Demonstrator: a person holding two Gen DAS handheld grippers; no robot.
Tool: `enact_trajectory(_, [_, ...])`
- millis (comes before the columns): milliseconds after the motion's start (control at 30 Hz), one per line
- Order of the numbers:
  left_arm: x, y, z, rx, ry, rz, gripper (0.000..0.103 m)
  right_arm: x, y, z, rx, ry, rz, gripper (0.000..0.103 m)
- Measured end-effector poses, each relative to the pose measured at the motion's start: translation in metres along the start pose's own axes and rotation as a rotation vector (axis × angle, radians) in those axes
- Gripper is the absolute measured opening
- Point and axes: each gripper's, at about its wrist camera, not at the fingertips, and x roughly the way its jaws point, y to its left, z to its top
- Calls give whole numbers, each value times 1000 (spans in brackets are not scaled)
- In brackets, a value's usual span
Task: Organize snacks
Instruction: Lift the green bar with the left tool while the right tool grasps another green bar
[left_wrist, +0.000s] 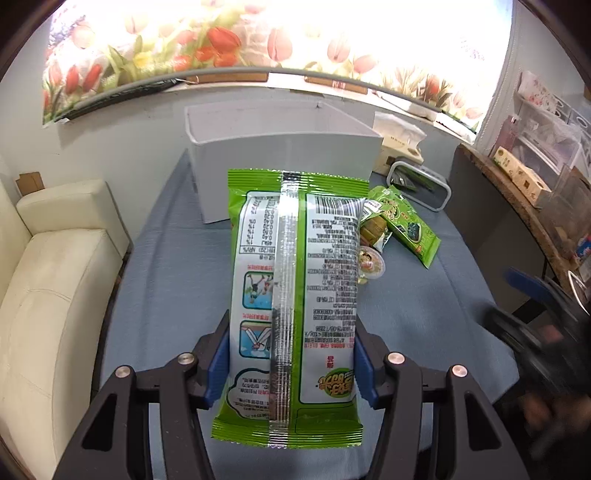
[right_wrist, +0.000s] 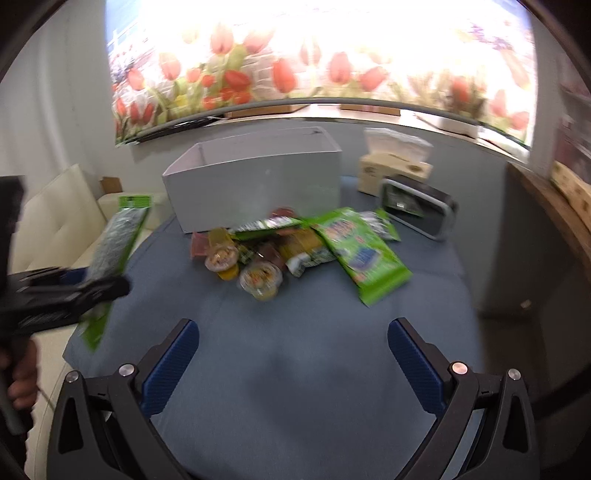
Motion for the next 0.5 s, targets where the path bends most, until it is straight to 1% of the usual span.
enact_trajectory(133, [-23, 10, -8, -6, -16, -16, 61, 54, 12, 23, -49, 13, 80, 103])
enact_trajectory(233, [-35, 18, -11, -7, -35, -12, 61, 85, 13, 37, -42, 29, 126, 103])
enact_trajectory(300, [-36, 21, -10, -19, -41, -19, 62, 103, 12, 45, -34, 37, 146, 103])
enact_trajectory(400, [-41, 26, -14, -29, -52, -20, 62, 123, 12, 53, -25, 26, 158, 103])
enact_trajectory(433, [-42, 27, -14, -28, -53, -29, 62, 128, 13, 55, -28, 29, 156, 103])
enact_trajectory(500, [-43, 29, -15, -31, -55, -23, 62, 138, 14, 60, -33, 25, 145, 103])
